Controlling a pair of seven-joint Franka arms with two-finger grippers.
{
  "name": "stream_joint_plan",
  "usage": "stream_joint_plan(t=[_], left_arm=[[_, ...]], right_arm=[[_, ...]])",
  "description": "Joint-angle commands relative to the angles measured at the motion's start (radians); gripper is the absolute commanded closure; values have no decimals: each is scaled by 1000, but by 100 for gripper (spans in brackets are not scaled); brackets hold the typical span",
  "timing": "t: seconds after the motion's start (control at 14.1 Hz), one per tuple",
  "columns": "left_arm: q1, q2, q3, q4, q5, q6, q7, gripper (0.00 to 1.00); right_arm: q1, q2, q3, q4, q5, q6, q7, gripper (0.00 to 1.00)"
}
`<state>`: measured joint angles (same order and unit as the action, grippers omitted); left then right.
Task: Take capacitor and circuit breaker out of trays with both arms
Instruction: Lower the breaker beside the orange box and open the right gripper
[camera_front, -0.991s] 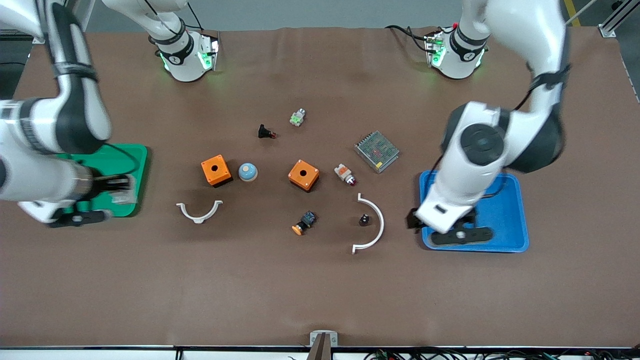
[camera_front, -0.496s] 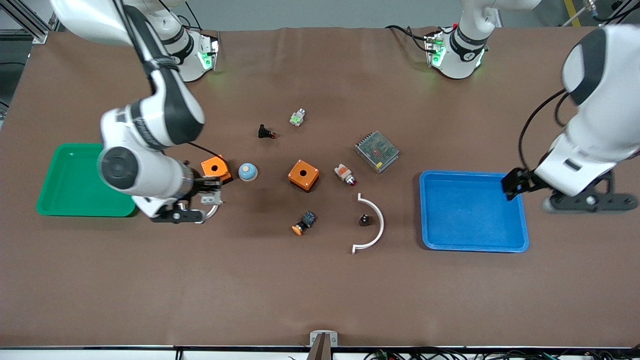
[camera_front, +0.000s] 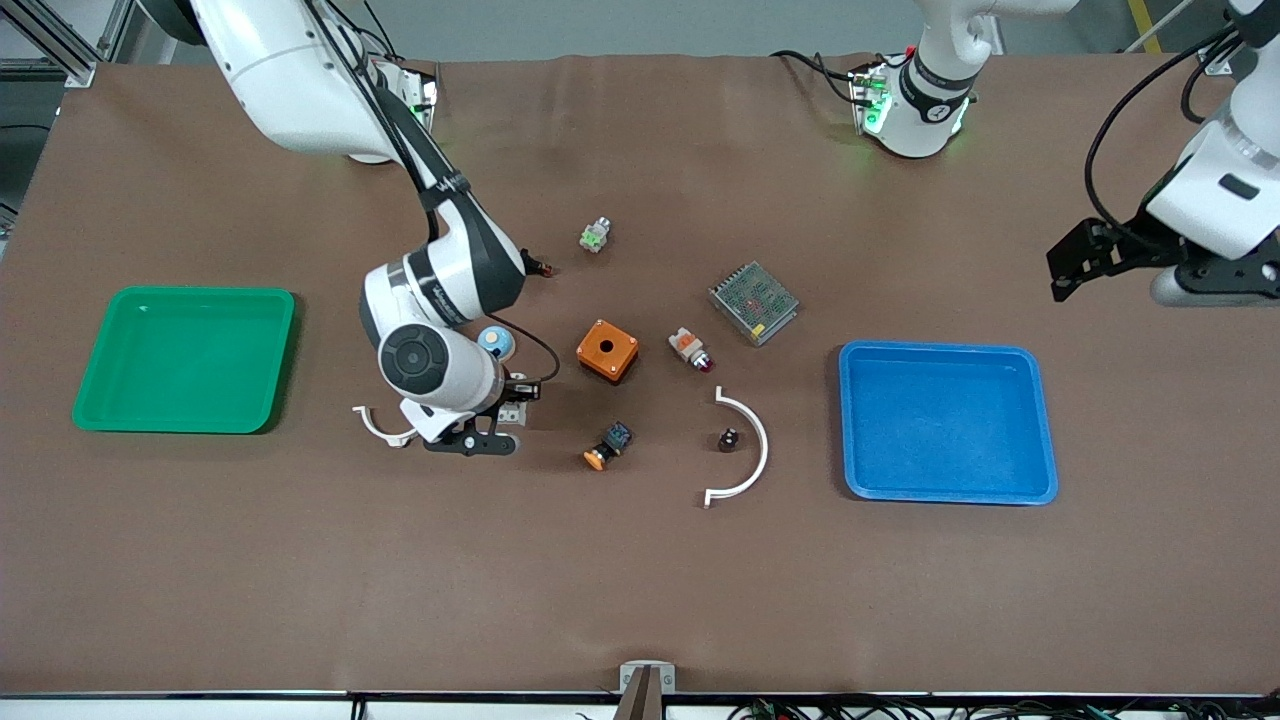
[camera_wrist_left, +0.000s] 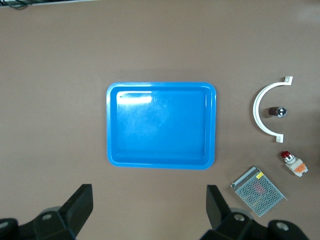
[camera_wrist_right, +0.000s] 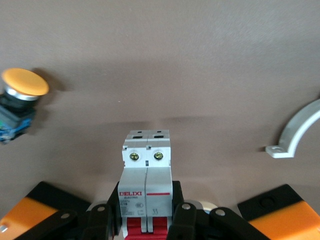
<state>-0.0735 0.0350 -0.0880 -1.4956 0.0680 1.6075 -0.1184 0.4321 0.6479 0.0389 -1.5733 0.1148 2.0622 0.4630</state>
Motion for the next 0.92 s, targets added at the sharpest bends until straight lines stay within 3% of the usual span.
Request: stream_joint_plan(t=[0.0,0.21,0.28,0.35,0.42,0.64,0.85], left_arm=[[52,-70,-44,-84,-17,-1,16,0],[61,-104,-44,-87,-45,-40,63,0],[66,-107,-44,-87,-56,-50,63,0],[70,-109,-45,-86,-62,-64,63,0],[72,-110,-50,-83,-65,-75,63,0],[63,-122,-53,-83,-62,-80,42,0],[67,-124,-53,-81,-53,-101,5,0]], right_arm=[[13,15,-14,7,20,-2,6,72],[14,24,-14,1,20,1,5,71],[14,22,-14,1,20,-4,5,54],[13,21,-14,1,20,-8,5,14],[11,18,-14,1,20,-13,5,0],[11,-20,-14,-5,19,-88,5,0],[-3,-221,-19,-123,14,-198,-7,0]])
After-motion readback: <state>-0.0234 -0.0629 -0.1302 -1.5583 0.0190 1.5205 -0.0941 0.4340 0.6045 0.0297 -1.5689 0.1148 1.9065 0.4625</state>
